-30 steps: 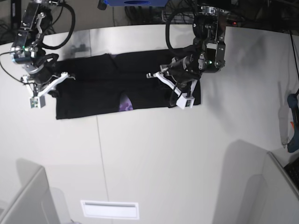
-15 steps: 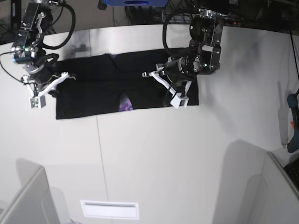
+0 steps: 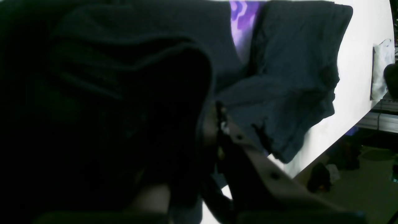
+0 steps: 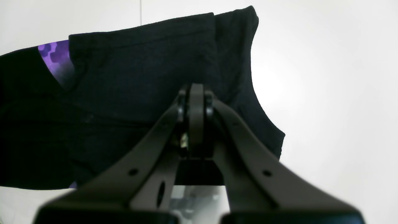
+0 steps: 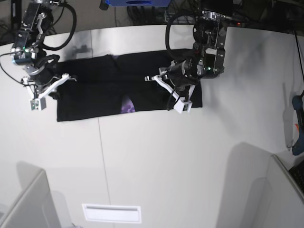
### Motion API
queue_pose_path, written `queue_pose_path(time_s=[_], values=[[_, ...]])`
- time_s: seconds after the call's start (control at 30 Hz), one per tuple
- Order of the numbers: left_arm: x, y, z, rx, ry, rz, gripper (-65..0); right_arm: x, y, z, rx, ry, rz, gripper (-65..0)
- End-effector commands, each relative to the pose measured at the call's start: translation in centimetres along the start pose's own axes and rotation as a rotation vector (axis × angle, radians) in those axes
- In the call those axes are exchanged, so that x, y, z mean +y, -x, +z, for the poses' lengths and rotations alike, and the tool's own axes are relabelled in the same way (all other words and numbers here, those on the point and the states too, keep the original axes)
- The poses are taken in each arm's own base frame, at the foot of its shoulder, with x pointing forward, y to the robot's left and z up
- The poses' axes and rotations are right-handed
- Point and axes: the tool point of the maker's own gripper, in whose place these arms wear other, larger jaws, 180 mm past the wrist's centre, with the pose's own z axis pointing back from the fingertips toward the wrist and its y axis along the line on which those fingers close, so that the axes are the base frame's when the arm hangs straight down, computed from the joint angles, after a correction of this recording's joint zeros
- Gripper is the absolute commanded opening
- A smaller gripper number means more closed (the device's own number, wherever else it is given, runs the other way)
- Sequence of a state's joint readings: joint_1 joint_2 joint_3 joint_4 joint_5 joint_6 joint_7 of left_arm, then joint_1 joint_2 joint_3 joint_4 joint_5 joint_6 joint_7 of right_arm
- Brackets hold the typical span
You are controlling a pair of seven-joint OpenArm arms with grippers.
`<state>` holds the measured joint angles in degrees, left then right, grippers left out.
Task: Fold the T-shirt properly
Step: 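Lift the strip end with the left gripper and carry it toward the right gripper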
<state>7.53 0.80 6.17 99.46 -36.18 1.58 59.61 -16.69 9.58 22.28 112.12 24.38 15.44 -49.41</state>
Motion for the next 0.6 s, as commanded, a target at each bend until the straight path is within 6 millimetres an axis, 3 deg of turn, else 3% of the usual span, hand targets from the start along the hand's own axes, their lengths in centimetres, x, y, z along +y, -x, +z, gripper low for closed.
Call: queue_pose_path(time_s=[0.0,0.57], values=[[-1.4,-1.2,0.1,-0.036,0.039,-0.004,-65.0,-0.2,-1.6,0.3,-0.053,0.002,0.008,-65.0],[-1.5,-0.2,0.1,0.025,0.043,-0.004,-65.0,-0.1,-1.6,0.3,-0.052,0.0,0.009,-65.0]])
